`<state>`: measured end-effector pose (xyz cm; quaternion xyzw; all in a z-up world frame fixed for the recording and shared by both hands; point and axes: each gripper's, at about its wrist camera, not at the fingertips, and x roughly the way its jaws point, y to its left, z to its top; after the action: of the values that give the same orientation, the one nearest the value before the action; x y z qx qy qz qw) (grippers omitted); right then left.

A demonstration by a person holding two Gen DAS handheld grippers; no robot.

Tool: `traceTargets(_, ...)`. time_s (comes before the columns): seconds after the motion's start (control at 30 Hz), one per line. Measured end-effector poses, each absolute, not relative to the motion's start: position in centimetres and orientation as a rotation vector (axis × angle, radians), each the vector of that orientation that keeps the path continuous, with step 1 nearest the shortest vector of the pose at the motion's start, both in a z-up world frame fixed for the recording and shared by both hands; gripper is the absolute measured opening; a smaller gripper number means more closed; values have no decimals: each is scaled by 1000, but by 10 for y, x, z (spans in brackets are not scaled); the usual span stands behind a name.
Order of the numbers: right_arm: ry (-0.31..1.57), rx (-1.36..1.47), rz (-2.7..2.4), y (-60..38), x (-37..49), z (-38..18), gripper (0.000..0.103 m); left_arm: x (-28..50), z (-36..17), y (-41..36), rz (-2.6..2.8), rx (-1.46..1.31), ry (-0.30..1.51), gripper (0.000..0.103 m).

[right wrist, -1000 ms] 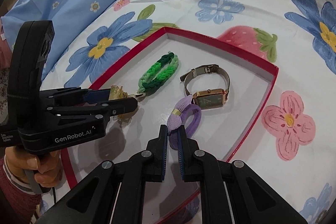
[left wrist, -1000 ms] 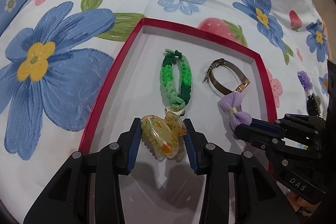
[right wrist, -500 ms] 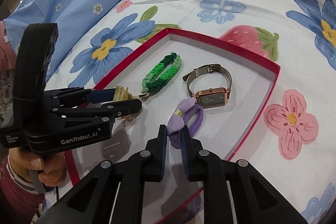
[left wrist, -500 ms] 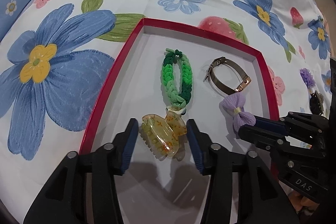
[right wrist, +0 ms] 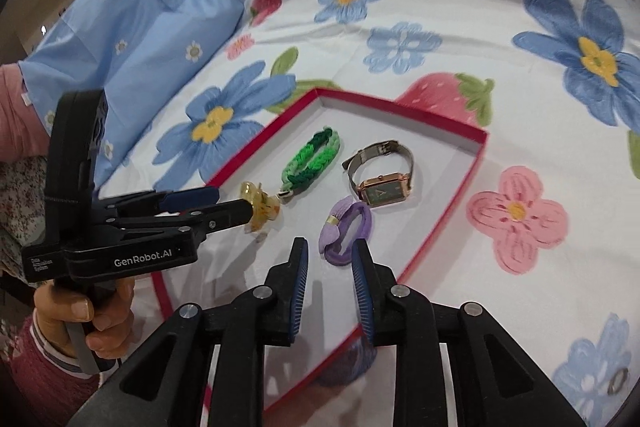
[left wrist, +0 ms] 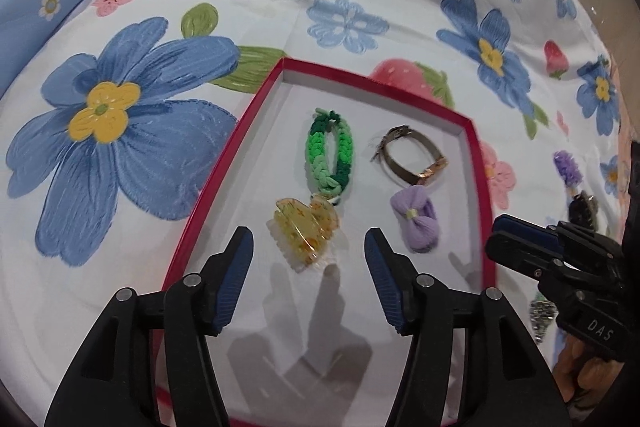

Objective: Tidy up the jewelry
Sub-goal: 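Open both tools to drop the claw and hair tie in the tray, then move both open tools back over the remaining jewelry pile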

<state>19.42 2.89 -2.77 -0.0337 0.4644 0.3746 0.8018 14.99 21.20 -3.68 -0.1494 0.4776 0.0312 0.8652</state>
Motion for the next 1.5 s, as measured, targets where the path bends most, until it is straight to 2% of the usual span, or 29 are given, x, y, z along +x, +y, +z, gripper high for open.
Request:
traceTargets(0.13,965,-27,782,7,184,-15,35,135,-27,205,57,-343,974,65)
traceTargets(0.47,908,87,677,-69,163,7,45,106,-1,166,-22,-365,935,67)
traceTargets(1.13,883,221,424,-217,116,5,47,91,4,77,-186,-275,973,69)
traceTargets(1.5,900,245,361,-250,107,-8,47,92,-3,41,-251,-218,1009,69)
